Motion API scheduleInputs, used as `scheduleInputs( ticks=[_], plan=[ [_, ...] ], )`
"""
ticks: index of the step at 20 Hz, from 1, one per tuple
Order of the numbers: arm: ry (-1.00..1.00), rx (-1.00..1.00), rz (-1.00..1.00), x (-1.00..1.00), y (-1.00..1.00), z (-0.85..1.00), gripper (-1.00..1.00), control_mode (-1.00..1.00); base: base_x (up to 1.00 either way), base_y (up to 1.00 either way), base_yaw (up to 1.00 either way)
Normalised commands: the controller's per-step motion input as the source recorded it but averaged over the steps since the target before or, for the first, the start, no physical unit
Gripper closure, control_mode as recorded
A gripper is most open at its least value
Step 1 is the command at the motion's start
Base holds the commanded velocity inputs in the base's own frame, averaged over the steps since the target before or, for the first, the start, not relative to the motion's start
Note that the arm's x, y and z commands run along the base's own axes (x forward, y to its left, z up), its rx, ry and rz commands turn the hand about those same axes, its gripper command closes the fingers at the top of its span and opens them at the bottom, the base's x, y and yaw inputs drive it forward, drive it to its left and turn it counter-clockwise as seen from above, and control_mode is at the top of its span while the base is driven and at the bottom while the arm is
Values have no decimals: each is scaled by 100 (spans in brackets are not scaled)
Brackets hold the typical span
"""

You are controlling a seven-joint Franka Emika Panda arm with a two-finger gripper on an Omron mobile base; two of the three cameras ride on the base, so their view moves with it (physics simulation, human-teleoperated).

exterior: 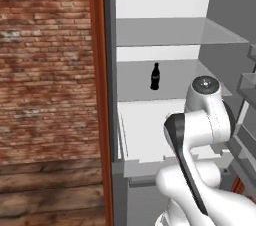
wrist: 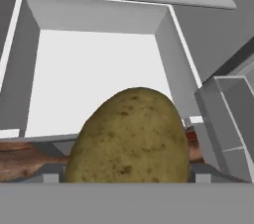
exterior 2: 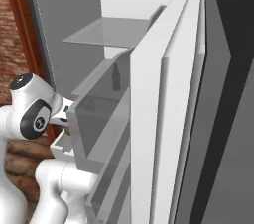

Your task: Place the cucumber and potato inside the fridge drawer. Close the drawer after placing the vegetables.

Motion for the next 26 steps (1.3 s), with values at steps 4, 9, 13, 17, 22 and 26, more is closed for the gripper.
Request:
scheduleInputs(
  ticks=[4, 9, 13, 17, 22, 26],
  plan=[
    [0, 7, -7, -1, -1, -29, 100, -100, 3, 0, -11],
    [1, 16, -6, 68, 0, -61, 100, -100, 0, 0, 0],
    [3, 13, 0, 86, -8, -30, 100, -100, 0, 0, 0],
    [10, 1, 0, 42, -1, -51, 100, -100, 0, 0, 0],
    [20, 0, 0, 48, 0, -58, 100, -100, 0, 0, 0],
    [11, 0, 0, 46, 0, -60, 100, -100, 0, 0, 0]
  ],
)
